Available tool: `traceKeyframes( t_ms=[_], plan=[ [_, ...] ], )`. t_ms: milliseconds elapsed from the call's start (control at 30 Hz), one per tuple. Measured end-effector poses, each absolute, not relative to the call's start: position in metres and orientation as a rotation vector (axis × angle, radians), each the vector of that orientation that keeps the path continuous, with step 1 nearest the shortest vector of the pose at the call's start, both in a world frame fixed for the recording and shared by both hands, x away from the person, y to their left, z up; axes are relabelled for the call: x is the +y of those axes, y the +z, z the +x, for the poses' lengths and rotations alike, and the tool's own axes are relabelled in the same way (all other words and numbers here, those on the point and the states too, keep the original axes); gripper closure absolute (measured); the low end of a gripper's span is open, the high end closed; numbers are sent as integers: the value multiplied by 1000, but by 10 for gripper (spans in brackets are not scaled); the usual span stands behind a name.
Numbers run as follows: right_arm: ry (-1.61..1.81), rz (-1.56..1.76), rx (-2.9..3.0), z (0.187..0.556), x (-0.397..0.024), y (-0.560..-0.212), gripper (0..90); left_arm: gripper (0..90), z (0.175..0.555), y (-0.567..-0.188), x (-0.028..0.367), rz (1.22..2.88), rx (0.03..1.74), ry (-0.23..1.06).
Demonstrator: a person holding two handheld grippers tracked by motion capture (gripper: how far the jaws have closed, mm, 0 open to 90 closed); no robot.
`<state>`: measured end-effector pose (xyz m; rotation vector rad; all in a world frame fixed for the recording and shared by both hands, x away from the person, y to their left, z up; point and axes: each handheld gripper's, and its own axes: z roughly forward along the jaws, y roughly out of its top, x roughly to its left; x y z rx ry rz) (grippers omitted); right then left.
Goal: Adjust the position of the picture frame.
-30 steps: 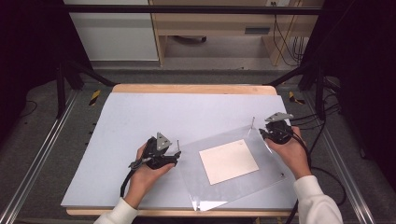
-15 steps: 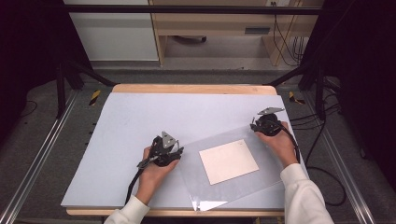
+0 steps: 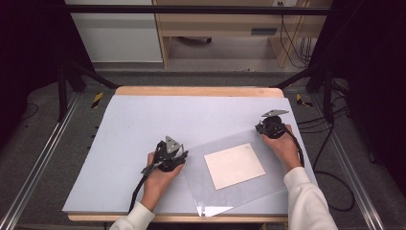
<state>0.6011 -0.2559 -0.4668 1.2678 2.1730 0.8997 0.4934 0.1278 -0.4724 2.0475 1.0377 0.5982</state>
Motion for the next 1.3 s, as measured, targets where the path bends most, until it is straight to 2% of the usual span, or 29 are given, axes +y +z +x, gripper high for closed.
traceKeyframes(
  t_ms=[167,633,767,800,833,1300],
  plan=[
    [910,1267,2171,601,-257,-467,853,610,493,-473,128,2049,1041,598],
    [910,1284,2163,601,-256,-467,855,732,496,-476,126,2019,1060,562],
    [909,1287,2162,601,-255,-467,855,777,499,-479,124,2017,1067,555],
    [909,1288,2159,601,-255,-468,855,832,500,-481,124,2012,1069,563],
    [909,1288,2159,601,-255,-468,855,840,500,-481,124,2012,1069,563],
    [910,1277,2155,603,-254,-470,850,845,501,-480,125,2019,1064,554]
  ],
)
